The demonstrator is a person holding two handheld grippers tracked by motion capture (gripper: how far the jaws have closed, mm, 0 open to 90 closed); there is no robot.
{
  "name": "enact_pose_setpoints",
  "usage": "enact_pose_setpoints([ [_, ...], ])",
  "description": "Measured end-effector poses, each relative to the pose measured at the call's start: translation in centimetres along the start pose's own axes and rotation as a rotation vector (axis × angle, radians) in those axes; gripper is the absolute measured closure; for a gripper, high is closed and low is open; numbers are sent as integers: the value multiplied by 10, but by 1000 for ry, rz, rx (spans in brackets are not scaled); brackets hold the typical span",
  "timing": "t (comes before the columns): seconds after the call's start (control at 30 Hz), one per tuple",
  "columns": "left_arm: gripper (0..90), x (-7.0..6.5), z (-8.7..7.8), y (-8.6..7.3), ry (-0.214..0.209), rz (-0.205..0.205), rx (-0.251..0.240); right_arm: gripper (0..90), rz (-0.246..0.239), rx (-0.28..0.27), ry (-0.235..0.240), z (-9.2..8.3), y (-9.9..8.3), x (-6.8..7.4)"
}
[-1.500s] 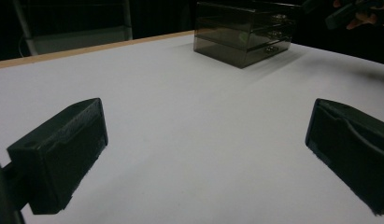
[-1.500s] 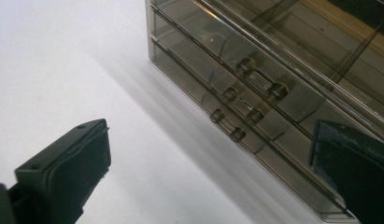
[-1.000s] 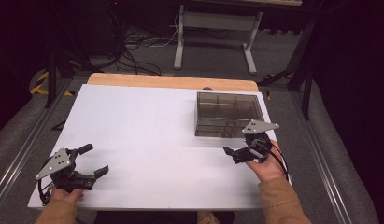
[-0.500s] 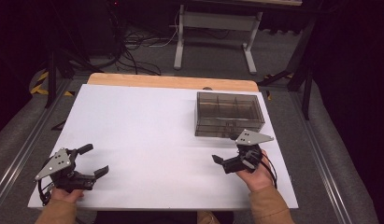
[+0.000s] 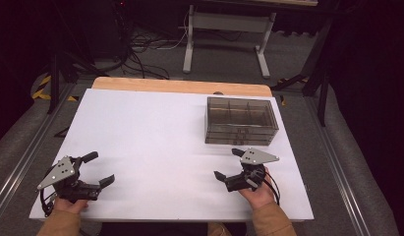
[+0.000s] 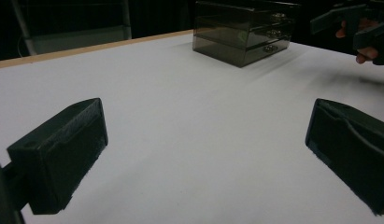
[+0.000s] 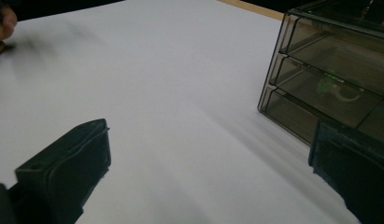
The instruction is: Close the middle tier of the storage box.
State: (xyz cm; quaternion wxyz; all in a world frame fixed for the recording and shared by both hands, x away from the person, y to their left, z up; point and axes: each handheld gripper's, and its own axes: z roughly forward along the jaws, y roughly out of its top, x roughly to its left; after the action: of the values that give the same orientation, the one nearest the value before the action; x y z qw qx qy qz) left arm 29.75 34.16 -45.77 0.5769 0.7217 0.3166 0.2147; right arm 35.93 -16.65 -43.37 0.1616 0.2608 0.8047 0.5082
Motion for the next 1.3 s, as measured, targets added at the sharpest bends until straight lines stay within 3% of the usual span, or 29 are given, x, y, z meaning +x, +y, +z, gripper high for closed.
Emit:
enact_pose_setpoints([
  [0.17, 2, 0, 0, 0, 0, 1, 0, 0, 12, -27, 18, 0, -11, 1],
  [0.53, 2, 0, 0, 0, -2, -3, 1, 0, 27, 2, 22, 1, -35, 2],
  [0.67, 2, 0, 0, 0, -4, 1, -1, 0, 4, -1, 15, 1, -36, 2],
  [0.8, 2, 0, 0, 1, -10, 22, 4, 0, 20, -14, 4, 1, -36, 1],
  [0.97, 2, -1, 1, 0, -12, 7, 3, 0, 9, -10, 2, 3, -36, 3],
  [1.3, 2, 0, 1, 1, -11, 16, 11, 0, 6, -10, 1, 3, -36, 3],
])
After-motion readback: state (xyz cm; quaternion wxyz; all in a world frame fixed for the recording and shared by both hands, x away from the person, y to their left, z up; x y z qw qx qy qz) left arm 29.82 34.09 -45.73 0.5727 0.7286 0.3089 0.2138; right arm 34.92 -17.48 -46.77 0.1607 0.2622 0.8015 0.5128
